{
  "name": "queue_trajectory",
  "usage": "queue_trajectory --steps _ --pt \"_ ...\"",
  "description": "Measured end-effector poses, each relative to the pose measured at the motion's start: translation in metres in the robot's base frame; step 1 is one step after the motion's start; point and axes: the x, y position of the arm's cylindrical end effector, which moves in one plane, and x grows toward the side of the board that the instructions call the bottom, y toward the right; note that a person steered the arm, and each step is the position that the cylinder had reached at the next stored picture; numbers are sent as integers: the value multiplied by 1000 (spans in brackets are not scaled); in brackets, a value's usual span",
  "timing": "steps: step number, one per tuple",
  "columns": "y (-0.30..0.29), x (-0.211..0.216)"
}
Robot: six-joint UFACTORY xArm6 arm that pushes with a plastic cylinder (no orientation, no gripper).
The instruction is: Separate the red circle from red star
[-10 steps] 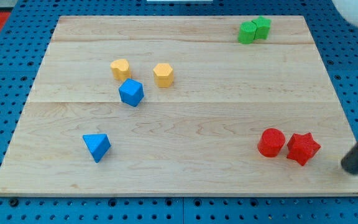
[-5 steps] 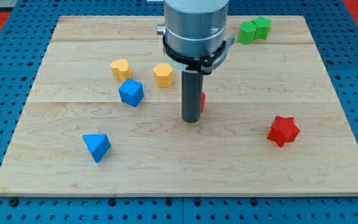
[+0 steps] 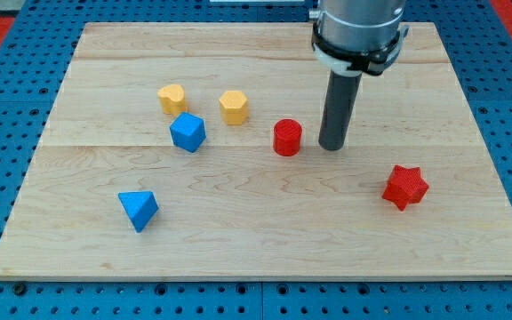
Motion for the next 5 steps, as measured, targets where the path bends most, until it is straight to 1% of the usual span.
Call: queue_trajectory --steps 1,2,3,4,5 --pt "-8 -4" --pt "64 -14" --pt "125 -1" --pt "153 80" --pt "139 131"
